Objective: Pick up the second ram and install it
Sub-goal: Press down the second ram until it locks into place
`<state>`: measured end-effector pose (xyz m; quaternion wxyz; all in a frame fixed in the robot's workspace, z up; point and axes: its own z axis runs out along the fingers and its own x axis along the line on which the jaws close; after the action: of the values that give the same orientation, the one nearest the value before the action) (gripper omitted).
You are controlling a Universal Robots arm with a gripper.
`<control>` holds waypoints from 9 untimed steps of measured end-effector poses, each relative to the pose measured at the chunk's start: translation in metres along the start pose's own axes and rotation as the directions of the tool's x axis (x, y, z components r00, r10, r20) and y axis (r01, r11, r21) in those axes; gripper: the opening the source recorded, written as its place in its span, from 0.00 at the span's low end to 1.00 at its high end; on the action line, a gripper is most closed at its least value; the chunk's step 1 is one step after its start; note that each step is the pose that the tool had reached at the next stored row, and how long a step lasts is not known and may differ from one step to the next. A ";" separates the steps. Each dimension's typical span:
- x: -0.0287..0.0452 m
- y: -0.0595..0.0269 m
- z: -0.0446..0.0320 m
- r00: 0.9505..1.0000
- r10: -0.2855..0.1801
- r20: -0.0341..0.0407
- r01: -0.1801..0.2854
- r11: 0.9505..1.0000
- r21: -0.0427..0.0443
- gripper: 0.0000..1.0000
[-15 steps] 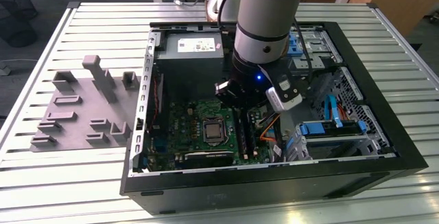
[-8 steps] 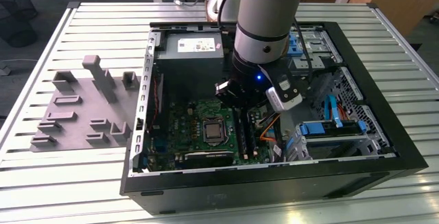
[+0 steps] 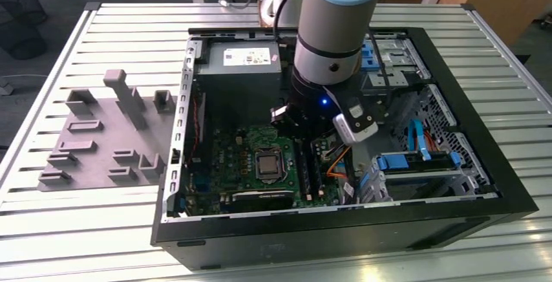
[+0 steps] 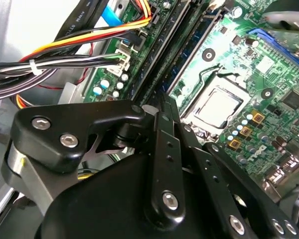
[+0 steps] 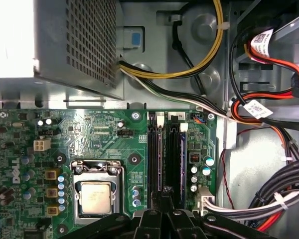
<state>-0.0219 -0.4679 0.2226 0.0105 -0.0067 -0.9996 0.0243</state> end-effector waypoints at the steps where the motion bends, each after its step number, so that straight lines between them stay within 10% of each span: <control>1: 0.0000 0.0000 0.0015 1.000 0.000 0.000 0.000 1.000 0.000 0.11; 9: -0.0001 0.0003 0.0080 1.000 0.000 0.000 0.000 1.000 0.001 0.11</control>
<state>-0.0219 -0.4680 0.2146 0.0107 -0.0067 -0.9996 0.0247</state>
